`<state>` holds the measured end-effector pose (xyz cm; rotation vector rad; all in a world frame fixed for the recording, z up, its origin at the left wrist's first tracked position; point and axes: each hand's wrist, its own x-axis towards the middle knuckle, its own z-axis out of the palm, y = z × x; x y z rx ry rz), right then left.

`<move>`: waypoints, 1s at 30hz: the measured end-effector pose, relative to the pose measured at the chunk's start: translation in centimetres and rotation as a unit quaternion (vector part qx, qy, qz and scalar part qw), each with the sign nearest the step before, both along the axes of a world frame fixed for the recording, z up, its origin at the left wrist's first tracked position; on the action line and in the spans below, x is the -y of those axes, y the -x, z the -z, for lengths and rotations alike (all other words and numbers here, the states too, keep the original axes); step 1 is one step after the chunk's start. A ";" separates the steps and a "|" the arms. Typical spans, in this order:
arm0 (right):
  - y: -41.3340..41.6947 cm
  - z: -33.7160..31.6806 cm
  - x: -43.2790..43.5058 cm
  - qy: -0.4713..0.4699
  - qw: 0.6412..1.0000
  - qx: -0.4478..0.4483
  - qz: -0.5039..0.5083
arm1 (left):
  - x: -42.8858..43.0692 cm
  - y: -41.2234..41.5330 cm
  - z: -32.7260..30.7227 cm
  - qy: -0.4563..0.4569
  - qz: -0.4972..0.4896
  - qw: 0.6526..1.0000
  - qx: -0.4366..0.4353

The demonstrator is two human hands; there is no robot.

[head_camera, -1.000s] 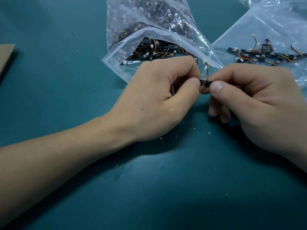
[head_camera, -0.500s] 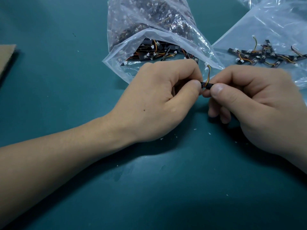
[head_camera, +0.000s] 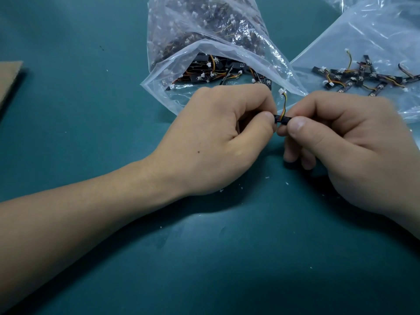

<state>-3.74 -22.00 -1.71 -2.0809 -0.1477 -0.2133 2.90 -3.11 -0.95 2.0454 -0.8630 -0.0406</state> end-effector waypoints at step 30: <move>-0.1 0.1 0.2 0.000 1.000 0.009 -0.013 | 0.0 0.3 -0.1 -0.006 0.001 1.000 0.006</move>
